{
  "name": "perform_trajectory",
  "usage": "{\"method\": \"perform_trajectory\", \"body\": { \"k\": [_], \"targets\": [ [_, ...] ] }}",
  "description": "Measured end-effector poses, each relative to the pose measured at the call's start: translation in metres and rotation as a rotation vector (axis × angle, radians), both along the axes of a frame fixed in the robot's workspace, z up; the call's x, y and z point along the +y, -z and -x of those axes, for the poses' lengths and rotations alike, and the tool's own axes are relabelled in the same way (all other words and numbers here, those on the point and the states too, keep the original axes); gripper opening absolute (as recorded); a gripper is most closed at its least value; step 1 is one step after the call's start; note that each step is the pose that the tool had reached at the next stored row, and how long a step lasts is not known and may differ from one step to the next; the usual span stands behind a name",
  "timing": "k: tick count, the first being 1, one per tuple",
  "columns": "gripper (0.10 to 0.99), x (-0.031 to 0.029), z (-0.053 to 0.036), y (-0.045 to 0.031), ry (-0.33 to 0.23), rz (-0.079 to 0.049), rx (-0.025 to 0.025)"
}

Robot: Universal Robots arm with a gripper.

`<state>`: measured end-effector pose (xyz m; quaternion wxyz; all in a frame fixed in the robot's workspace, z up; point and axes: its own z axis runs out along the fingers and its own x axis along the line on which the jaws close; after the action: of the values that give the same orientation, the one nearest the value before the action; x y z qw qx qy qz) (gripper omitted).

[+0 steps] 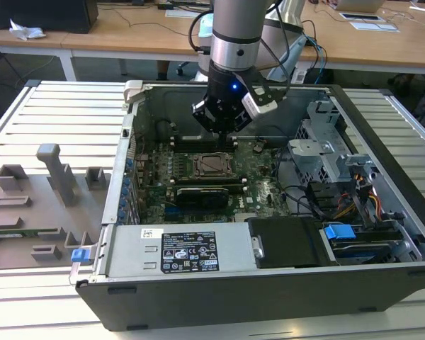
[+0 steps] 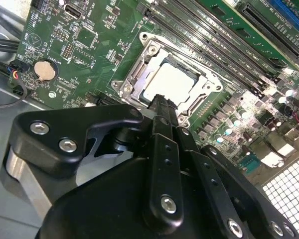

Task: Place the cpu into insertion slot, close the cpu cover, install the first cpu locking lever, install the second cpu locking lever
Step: 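Install the second cpu locking lever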

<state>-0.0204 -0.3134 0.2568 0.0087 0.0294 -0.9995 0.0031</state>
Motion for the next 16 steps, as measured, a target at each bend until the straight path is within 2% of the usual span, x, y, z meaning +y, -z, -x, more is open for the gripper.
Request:
{"method": "perform_trajectory", "body": {
  "k": [10,13,14,16],
  "targets": [
    [0.106,-0.0017,0.0000,-0.0001,0.000,0.000,0.0001],
    [0.106,-0.0058,0.0000,-0.0001,0.000,0.000,0.0001],
    [0.106,-0.0085,0.0000,-0.0001,0.000,0.000,0.0000],
    [0.106,-0.0177,0.0000,-0.0001,0.000,0.000,0.0000]
  ]
}}
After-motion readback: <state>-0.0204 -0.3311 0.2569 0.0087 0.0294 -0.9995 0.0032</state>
